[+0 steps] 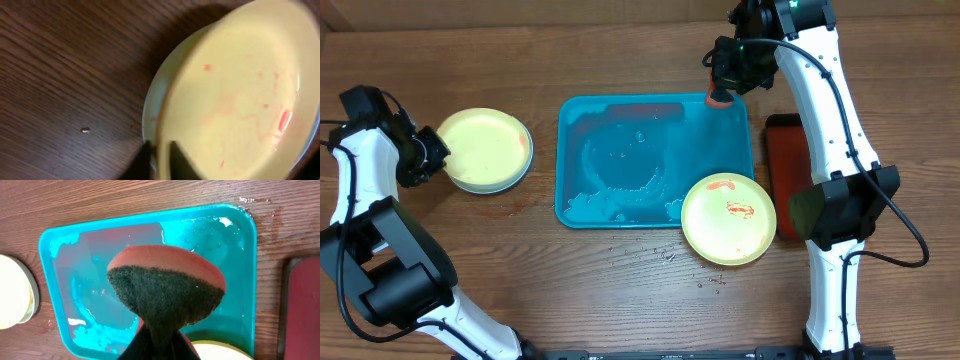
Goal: Clean dirty plates on tray and stack at the side
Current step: 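Place the yellow plate onto the white plate left of the tray, then move the left gripper back over the tray toward the second yellow plate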
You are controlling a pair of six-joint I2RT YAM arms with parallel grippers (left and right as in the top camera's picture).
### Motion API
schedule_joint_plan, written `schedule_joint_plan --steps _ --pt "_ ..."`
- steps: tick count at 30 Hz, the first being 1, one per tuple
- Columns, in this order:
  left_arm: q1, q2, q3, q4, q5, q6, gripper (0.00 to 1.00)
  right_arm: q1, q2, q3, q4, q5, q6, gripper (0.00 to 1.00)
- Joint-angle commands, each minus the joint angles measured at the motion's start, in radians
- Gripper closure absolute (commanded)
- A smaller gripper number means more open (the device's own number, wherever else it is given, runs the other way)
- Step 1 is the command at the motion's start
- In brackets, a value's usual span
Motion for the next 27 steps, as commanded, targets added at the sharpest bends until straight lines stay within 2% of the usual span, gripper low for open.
schedule_joint_plan --steps 1,8,11,16,22,27 --pt "-0.008 -0.029 -0.008 0.006 0.018 0.013 0.6 0.005 -0.01 0.021 0.003 0.003 -0.005 0.9" --pt "-0.063 -0.03 0.106 -0.102 0.032 0.076 0.52 0.005 -0.01 0.021 0.003 0.002 -0.005 0.9" --pt "-0.125 -0.03 0.199 -0.175 0.107 0.148 0.49 0.005 -0.01 0.021 0.003 0.001 -0.004 0.9" --pt "-0.318 -0.03 0.268 -0.222 0.261 0.249 0.45 0.005 -0.01 0.021 0.002 0.0 -0.005 0.9" --pt "-0.586 0.002 0.268 -0.173 0.355 0.24 0.37 0.005 -0.01 0.021 0.002 0.0 -0.005 0.9" --pt "-0.773 0.074 0.268 -0.154 0.443 0.172 0.37 0.005 -0.01 0.021 0.002 0.0 -0.005 0.9"
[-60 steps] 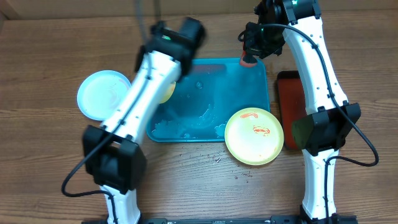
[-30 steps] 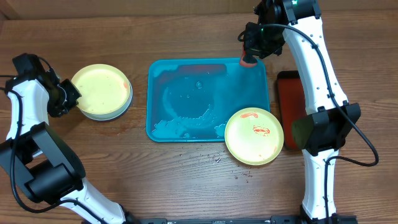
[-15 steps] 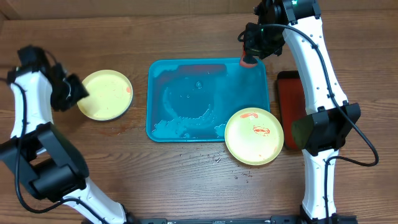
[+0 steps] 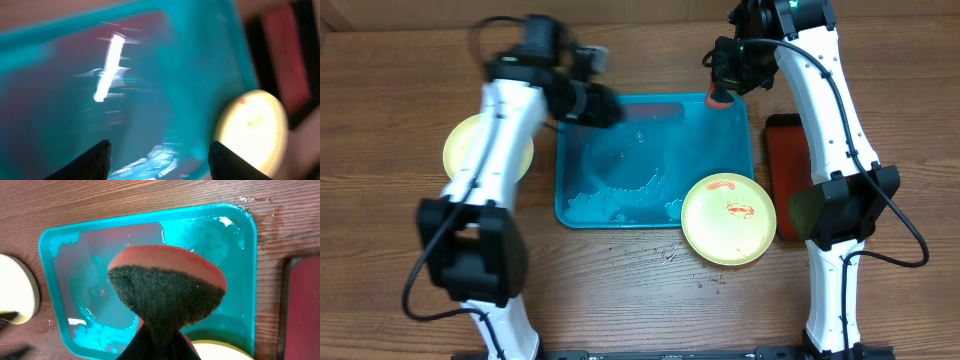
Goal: Clean dirty plates on tray and stack at the side
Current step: 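Move the left gripper back over the tray toward the second yellow plate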
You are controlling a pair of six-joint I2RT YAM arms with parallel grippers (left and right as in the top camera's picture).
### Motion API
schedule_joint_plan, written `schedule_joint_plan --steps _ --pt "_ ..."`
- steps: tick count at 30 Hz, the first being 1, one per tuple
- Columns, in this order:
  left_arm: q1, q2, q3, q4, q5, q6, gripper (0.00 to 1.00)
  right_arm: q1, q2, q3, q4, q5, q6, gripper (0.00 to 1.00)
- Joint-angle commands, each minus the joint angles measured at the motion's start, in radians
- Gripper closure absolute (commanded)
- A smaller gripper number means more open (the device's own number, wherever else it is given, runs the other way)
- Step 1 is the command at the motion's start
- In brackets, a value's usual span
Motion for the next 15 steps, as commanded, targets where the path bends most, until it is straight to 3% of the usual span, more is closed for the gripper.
schedule_joint_plan --steps 1,8,15 --pt "-0.094 0.079 0.014 -0.003 0.085 -0.044 0.37 0.005 -0.01 0.021 0.003 0.0 -0.005 0.9" --pt "-0.203 0.195 0.014 0.002 0.088 -0.092 0.44 0.005 -0.01 0.021 -0.007 0.0 -0.012 0.9" --pt "-0.255 0.206 0.012 -0.005 0.118 -0.06 0.38 0.005 -0.01 0.021 -0.006 0.0 -0.011 0.89"
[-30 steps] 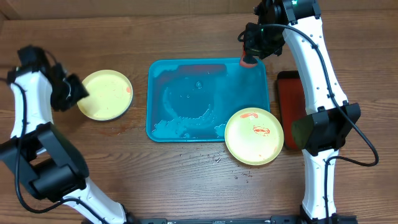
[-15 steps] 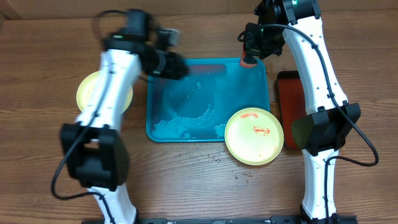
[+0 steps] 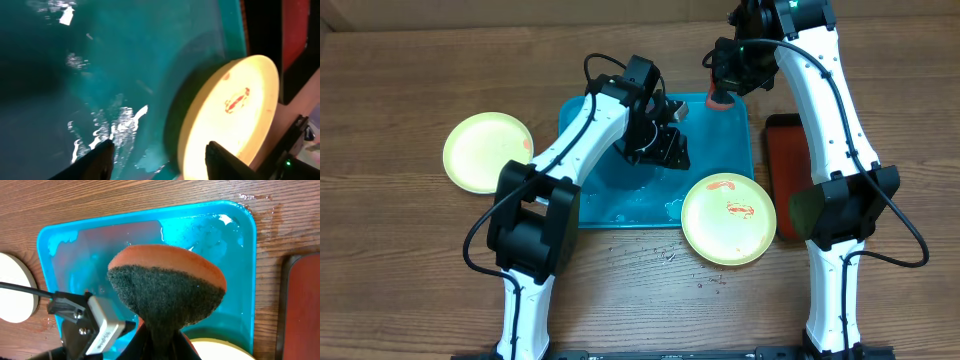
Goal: Clean dirty plates on tray and stack at the side
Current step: 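Move the left gripper back over the tray toward the second yellow plate, then grasp the second yellow plate rim and drag it to tray center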
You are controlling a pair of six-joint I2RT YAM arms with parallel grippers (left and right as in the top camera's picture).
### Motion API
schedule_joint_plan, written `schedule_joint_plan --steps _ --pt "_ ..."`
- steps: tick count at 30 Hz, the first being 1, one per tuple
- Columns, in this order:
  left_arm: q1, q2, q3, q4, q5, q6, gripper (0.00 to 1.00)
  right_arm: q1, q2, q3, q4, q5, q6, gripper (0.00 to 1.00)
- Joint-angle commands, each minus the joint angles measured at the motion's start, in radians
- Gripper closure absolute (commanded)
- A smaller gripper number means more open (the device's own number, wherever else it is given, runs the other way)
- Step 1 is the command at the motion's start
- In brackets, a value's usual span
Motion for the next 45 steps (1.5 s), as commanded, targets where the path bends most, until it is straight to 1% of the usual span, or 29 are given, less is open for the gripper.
schedule_joint_plan --steps 1,5,11,15,18,22,24,26,27,29,32,36,41,45 --pt "-0.032 0.001 0.01 -0.008 0.032 0.012 0.37 0.005 -0.01 0.021 0.003 0.0 -0.008 0.89" --pt "-0.045 0.014 0.008 -0.039 0.033 -0.023 0.38 0.005 -0.01 0.021 0.003 0.0 -0.008 0.89" --pt "-0.07 0.045 0.008 -0.051 0.032 -0.038 0.41 0.005 -0.01 0.021 0.003 0.0 -0.008 0.89" --pt "-0.089 0.082 0.008 -0.055 0.029 -0.115 0.48 0.005 -0.01 0.021 0.002 0.0 -0.008 0.89" --pt "-0.09 0.121 0.008 -0.058 0.051 -0.119 0.52 0.005 -0.01 0.021 0.002 0.0 -0.008 0.89" --pt "-0.089 0.122 0.008 -0.049 0.05 -0.119 0.58 0.005 -0.01 0.021 0.003 0.0 -0.008 0.89" --pt "-0.09 0.122 0.008 -0.047 0.046 -0.119 0.64 0.005 -0.01 0.021 0.004 0.0 -0.008 0.89" --pt "-0.09 0.122 0.008 -0.044 0.043 -0.119 0.73 0.005 -0.01 0.021 0.004 0.0 -0.008 0.89" --pt "-0.089 0.122 0.008 -0.043 0.043 -0.12 0.79 0.005 -0.01 0.021 0.003 0.0 -0.008 0.89" --pt "-0.087 0.122 0.008 -0.041 0.043 -0.126 0.87 0.005 -0.01 0.021 0.002 0.0 -0.008 0.89" --pt "-0.076 0.122 0.009 -0.037 0.043 -0.129 0.92 0.005 -0.01 0.021 0.001 0.0 -0.008 0.89" --pt "-0.037 0.121 0.018 -0.052 0.032 -0.126 0.96 0.005 -0.01 0.021 -0.005 0.0 -0.008 0.89" --pt "0.06 0.121 0.074 -0.129 -0.055 -0.025 0.96 0.007 -0.01 0.004 0.0 0.0 -0.008 0.89" --pt "0.126 0.121 0.113 -0.164 -0.143 0.133 0.96 0.021 -0.01 -0.041 0.016 0.0 -0.008 0.89"
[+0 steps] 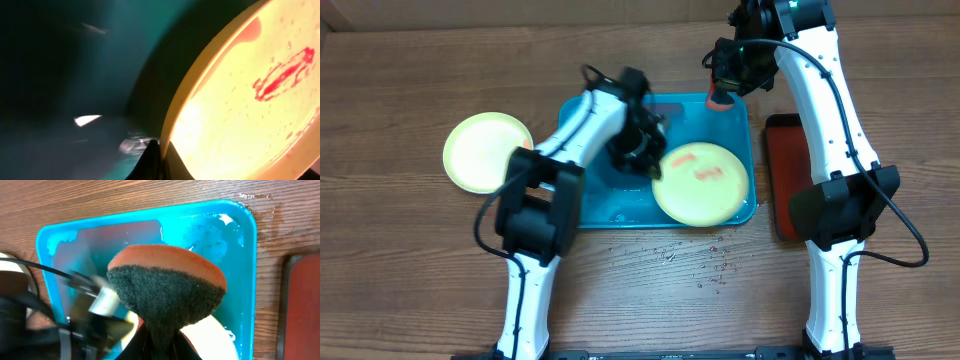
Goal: Clean dirty plates on tray and stack at the side
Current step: 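Grasp the second yellow plate rim and drag it to tray center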
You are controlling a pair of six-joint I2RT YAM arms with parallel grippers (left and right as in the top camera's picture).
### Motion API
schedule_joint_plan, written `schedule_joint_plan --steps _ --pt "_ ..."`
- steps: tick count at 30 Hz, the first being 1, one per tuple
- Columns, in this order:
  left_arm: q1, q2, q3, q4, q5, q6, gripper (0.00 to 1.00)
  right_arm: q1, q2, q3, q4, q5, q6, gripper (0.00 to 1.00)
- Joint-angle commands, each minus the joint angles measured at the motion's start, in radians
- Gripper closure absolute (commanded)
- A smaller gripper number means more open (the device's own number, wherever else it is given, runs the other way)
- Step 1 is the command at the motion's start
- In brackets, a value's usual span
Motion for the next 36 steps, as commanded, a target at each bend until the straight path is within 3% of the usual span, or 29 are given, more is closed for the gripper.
schedule_joint_plan --steps 1,4,7,9,12,14,16,18,19,20,21,28,36 --pt "0.059 0.003 0.05 -0.011 -0.121 0.185 0.96 0.021 -0.01 -0.042 0.017 0.0 -0.008 0.89" --pt "0.082 0.003 0.05 -0.002 -0.236 0.28 0.94 0.029 -0.01 -0.08 0.038 0.0 -0.008 0.89" --pt "0.082 0.003 0.05 0.017 -0.343 0.365 0.85 0.035 -0.01 -0.108 0.046 -0.001 -0.008 0.89" --pt "0.077 0.003 0.05 0.036 -0.385 0.391 0.69 0.041 -0.01 -0.119 0.051 0.0 -0.008 0.89" --pt "0.073 0.003 0.054 0.056 -0.412 0.34 0.34 0.045 -0.01 -0.119 0.053 0.0 -0.008 0.89" --pt "0.079 0.003 0.073 0.037 -0.401 0.245 0.27 0.045 -0.01 -0.119 0.053 0.0 -0.008 0.89" --pt "0.092 0.003 0.107 -0.022 -0.334 0.139 0.27 0.045 -0.01 -0.119 0.051 0.0 -0.008 0.89" --pt "0.106 0.003 0.132 -0.088 -0.228 0.063 0.33 0.046 -0.01 -0.119 0.053 0.0 -0.008 0.89" --pt "0.112 0.003 0.136 -0.121 -0.192 0.014 0.3 0.047 -0.01 -0.119 0.054 -0.001 -0.008 0.89" --pt "0.115 0.003 0.135 -0.149 -0.191 -0.039 0.21 0.047 -0.01 -0.119 0.054 -0.001 -0.008 0.89" --pt "0.116 0.003 0.131 -0.173 -0.2 -0.073 0.2 0.047 -0.01 -0.119 0.054 -0.001 -0.008 0.89" --pt "0.106 0.002 0.084 -0.225 -0.204 -0.069 0.3 0.047 -0.01 -0.119 0.053 -0.001 -0.008 0.89" --pt "0.106 -0.17 0.084 -0.236 -0.309 -0.074 0.26 0.047 -0.01 -0.119 0.052 0.0 -0.008 0.89"
